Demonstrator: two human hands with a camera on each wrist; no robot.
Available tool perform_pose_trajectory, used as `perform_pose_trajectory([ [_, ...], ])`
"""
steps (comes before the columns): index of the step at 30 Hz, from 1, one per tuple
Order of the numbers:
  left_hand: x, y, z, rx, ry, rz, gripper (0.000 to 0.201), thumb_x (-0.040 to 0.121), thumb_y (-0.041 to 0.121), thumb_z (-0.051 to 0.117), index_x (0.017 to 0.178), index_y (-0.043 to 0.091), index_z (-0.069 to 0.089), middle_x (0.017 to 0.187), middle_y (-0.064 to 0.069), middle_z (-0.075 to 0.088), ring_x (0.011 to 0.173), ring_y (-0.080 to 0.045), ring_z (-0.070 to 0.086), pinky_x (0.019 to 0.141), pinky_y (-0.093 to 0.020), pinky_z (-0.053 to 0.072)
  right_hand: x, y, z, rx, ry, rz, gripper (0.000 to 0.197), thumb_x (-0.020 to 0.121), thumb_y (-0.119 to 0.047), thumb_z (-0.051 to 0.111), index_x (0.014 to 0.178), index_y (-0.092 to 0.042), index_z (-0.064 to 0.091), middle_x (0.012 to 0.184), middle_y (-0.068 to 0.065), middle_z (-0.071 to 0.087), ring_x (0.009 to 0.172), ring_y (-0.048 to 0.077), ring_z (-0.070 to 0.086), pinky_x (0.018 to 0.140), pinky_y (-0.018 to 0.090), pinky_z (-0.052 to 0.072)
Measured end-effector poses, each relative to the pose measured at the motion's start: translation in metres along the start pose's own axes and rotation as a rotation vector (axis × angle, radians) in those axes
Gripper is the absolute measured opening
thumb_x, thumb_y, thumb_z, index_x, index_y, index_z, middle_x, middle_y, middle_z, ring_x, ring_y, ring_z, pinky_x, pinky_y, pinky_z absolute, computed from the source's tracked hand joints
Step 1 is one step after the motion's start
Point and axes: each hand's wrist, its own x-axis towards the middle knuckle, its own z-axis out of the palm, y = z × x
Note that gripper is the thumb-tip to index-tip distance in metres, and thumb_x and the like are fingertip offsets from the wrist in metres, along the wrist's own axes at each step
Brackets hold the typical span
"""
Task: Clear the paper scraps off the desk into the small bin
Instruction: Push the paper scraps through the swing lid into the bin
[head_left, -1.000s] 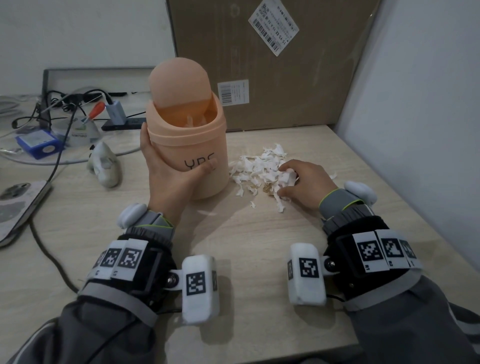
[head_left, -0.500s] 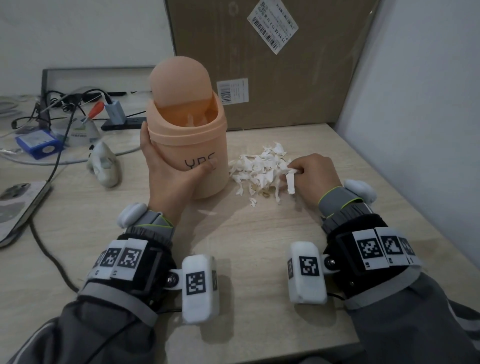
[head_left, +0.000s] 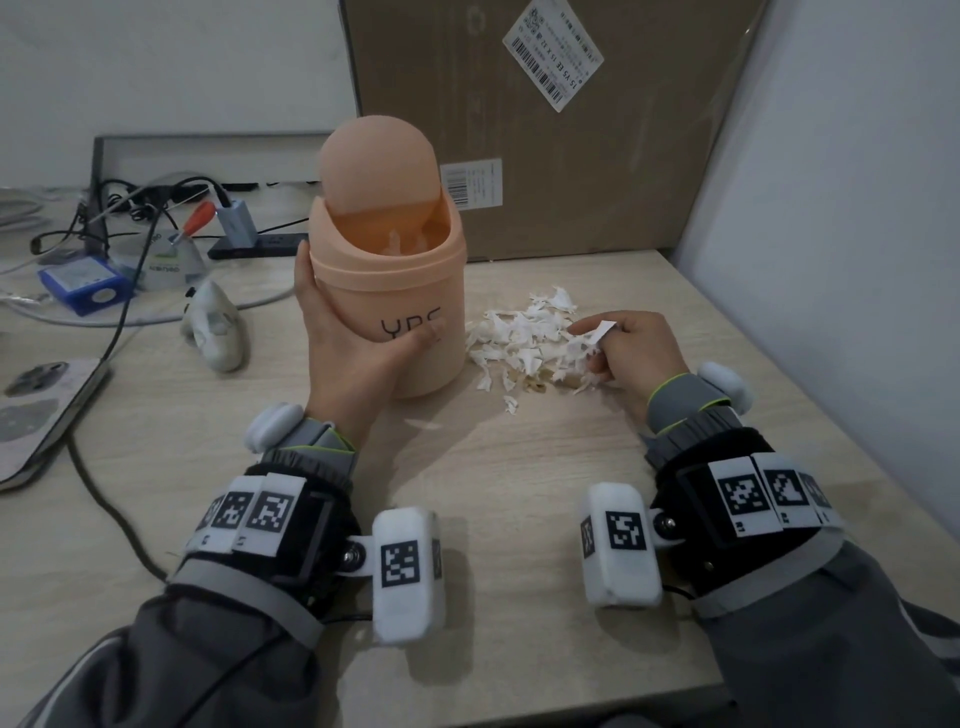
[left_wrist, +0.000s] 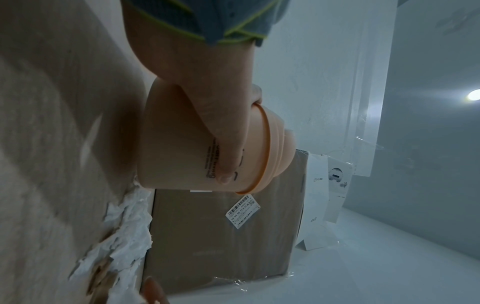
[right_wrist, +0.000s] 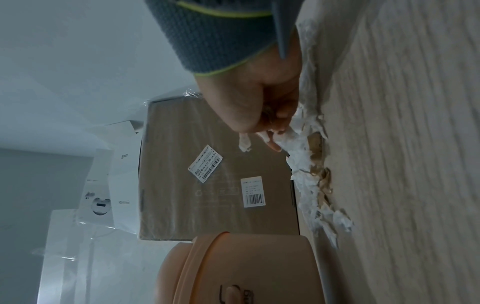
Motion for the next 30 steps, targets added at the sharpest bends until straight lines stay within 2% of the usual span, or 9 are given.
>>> perform_pose_trajectory([
  [3, 0.001, -0.001, 0.0, 0.004, 0.0, 0.0, 0.138, 0.05, 0.044, 0.09, 0.157, 0.032, 0.003, 0.155, 0.007, 0.034, 0.139, -0.01, 0.041, 0.115, -0.046, 0.041, 0.0, -0.006, 0.0, 0.003, -0.081, 0.096, 0.038, 0.087, -0.002, 0.036, 0.087, -0.014, 0.072, 0.051, 0.0, 0.049, 0.046, 0.014, 0.039, 0.041, 0.022, 0.031],
  [6, 0.002, -0.003, -0.002, 0.011, 0.004, 0.001, 0.138, 0.051, 0.044, 0.091, 0.157, 0.031, 0.003, 0.155, 0.007, 0.034, 0.14, -0.011, 0.041, 0.115, -0.047, 0.041, -0.004, -0.014, 0.0, 0.075, -0.151, 0.172, 0.034, 0.089, -0.009, 0.036, 0.104, 0.002, 0.064, 0.062, 0.0, 0.042, 0.051, 0.013, 0.035, 0.043, 0.023, 0.028],
  [10, 0.001, -0.003, -0.001, 0.011, 0.003, 0.003, 0.138, 0.051, 0.043, 0.09, 0.157, 0.031, 0.003, 0.155, 0.007, 0.034, 0.139, -0.01, 0.041, 0.115, -0.047, 0.041, -0.004, -0.011, -0.001, 0.235, -0.187, 0.186, 0.025, 0.084, -0.034, 0.037, 0.081, -0.016, 0.053, 0.066, 0.0, 0.046, 0.056, 0.014, 0.038, 0.048, 0.026, 0.027],
  [13, 0.001, -0.002, 0.0, 0.011, 0.0, 0.007, 0.137, 0.051, 0.043, 0.09, 0.157, 0.031, 0.003, 0.154, 0.007, 0.034, 0.139, -0.011, 0.042, 0.115, -0.047, 0.041, -0.002, -0.01, -0.003, 0.16, -0.166, 0.115, 0.032, 0.089, -0.022, 0.041, 0.106, -0.006, 0.063, 0.066, 0.007, 0.044, 0.05, 0.012, 0.037, 0.046, 0.025, 0.028],
  [16, 0.0, -0.002, 0.0, 0.013, -0.005, 0.009, 0.137, 0.052, 0.042, 0.089, 0.157, 0.031, 0.003, 0.154, 0.007, 0.034, 0.139, -0.011, 0.042, 0.115, -0.047, 0.041, -0.002, -0.008, -0.003, 0.065, -0.14, 0.002, 0.034, 0.095, -0.009, 0.04, 0.122, -0.013, 0.06, 0.068, 0.001, 0.055, 0.046, 0.004, 0.046, 0.049, 0.017, 0.035],
  [20, 0.001, -0.003, 0.0, 0.013, -0.005, 0.016, 0.137, 0.051, 0.041, 0.09, 0.157, 0.03, 0.003, 0.155, 0.007, 0.033, 0.14, -0.01, 0.04, 0.116, -0.046, 0.039, -0.001, -0.006, -0.003, 0.087, -0.068, -0.085, 0.03, 0.093, -0.006, 0.051, 0.119, -0.016, 0.062, 0.101, 0.006, 0.063, 0.057, 0.006, 0.055, 0.049, 0.014, 0.045],
  [22, 0.001, -0.003, 0.0, 0.018, -0.01, 0.021, 0.137, 0.051, 0.041, 0.09, 0.157, 0.03, 0.003, 0.155, 0.007, 0.033, 0.14, -0.01, 0.04, 0.117, -0.045, 0.039, -0.001, -0.006, -0.003, 0.073, -0.047, -0.118, 0.027, 0.091, -0.007, 0.055, 0.116, -0.017, 0.06, 0.09, 0.001, 0.063, 0.05, 0.003, 0.054, 0.049, 0.013, 0.046],
  [26, 0.001, -0.004, 0.001, 0.037, -0.02, 0.035, 0.135, 0.052, 0.042, 0.09, 0.156, 0.031, 0.005, 0.155, 0.006, 0.033, 0.14, -0.01, 0.04, 0.116, -0.045, 0.039, -0.004, -0.011, -0.002, 0.146, 0.023, -0.175, 0.016, 0.089, -0.006, 0.059, 0.104, -0.001, 0.062, 0.07, 0.001, 0.063, 0.044, -0.004, 0.056, 0.045, 0.01, 0.045],
  [30, 0.003, -0.006, 0.0, 0.072, -0.02, 0.039, 0.136, 0.052, 0.043, 0.091, 0.156, 0.035, 0.005, 0.157, 0.006, 0.032, 0.143, -0.013, 0.038, 0.116, -0.047, 0.038, -0.007, -0.026, -0.001, 0.32, 0.067, -0.159, 0.007, 0.082, -0.006, 0.068, 0.087, -0.011, 0.065, 0.091, 0.019, 0.07, 0.074, 0.019, 0.067, 0.064, 0.023, 0.057],
])
